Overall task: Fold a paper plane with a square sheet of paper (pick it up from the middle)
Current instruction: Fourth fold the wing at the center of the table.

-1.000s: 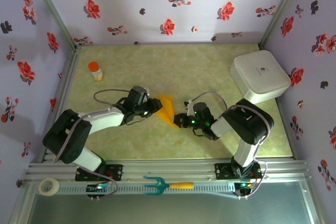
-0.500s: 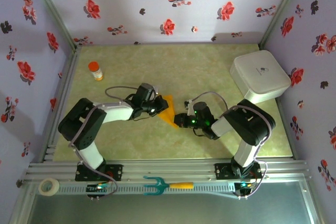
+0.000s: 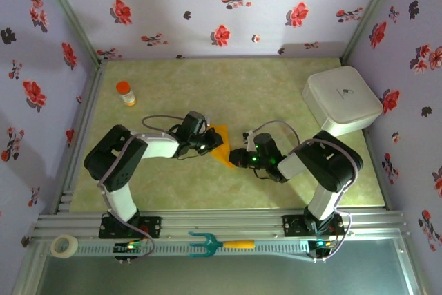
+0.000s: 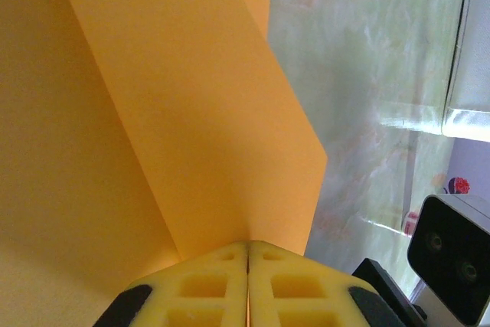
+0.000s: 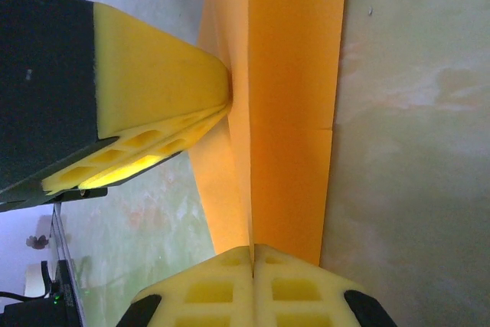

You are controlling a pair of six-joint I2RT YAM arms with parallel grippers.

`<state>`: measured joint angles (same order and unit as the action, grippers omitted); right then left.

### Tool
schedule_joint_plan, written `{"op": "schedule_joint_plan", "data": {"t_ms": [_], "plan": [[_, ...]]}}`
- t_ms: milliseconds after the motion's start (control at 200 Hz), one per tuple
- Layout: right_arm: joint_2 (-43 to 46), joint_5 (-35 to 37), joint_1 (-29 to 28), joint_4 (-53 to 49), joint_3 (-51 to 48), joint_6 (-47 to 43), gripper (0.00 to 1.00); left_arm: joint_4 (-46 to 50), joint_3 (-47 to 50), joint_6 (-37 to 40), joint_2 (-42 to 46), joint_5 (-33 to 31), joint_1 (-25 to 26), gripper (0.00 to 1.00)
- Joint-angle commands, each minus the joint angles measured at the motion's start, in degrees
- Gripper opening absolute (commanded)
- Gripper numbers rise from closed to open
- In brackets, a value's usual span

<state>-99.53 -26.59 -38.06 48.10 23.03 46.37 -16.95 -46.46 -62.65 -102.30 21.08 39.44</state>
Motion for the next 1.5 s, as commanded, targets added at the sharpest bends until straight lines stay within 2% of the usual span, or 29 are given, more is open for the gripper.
{"op": "schedule_joint_plan", "data": {"t_ms": [0,480,1495], "plan": [[0.3,1.4,0.6,-5.6,0.5,0.1,0.03,-0.7,-1.7,-0.1,-1.3,0.4,0.3,0.09],[0.9,1.3,0.6,-9.8,1.9,-0.5,0.02,1.4,-3.4,0.6,-2.9,-0.3,0.2,0.09],[1.4,1.5,0.7,-12.1,2.2,-0.7,0.04,3.3,-5.2,1.2,-6.1,0.6,0.1,0.08]]}}
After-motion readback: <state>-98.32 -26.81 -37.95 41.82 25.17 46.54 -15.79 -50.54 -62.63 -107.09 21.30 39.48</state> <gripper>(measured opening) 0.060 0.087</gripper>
